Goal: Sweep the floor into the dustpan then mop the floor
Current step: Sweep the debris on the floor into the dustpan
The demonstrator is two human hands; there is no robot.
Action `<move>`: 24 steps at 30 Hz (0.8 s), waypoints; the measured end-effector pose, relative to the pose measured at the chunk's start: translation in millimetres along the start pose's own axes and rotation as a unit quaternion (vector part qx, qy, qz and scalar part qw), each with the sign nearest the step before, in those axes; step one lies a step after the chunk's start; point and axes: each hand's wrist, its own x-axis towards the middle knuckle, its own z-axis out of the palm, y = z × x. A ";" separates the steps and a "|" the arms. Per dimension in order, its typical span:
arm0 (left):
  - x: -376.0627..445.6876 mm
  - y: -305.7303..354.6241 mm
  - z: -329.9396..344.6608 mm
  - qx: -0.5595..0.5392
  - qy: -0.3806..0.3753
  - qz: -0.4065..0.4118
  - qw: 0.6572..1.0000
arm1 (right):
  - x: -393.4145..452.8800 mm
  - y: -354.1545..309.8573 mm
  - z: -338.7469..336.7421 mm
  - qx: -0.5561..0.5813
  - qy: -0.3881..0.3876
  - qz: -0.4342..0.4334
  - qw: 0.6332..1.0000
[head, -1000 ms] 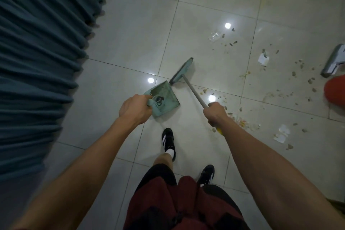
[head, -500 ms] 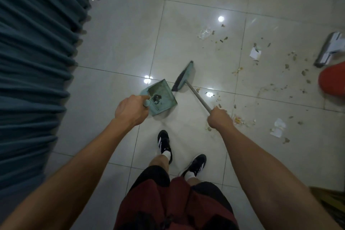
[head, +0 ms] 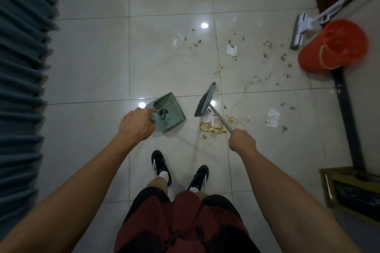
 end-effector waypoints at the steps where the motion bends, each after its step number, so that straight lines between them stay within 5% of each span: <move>1: 0.1 10.3 0.9 0.003 0.003 0.005 1.000 | -1.0 9.9 0.3 0.008 0.003 0.004 1.000; 12: 5.4 57.0 -2.0 0.000 0.018 0.038 0.999 | -2.8 39.8 -8.5 0.131 0.025 0.021 0.991; 24: 75.7 -86.0 -81.8 -0.060 0.019 0.011 0.998 | 21.9 -140.9 -71.9 0.117 0.050 -0.014 0.992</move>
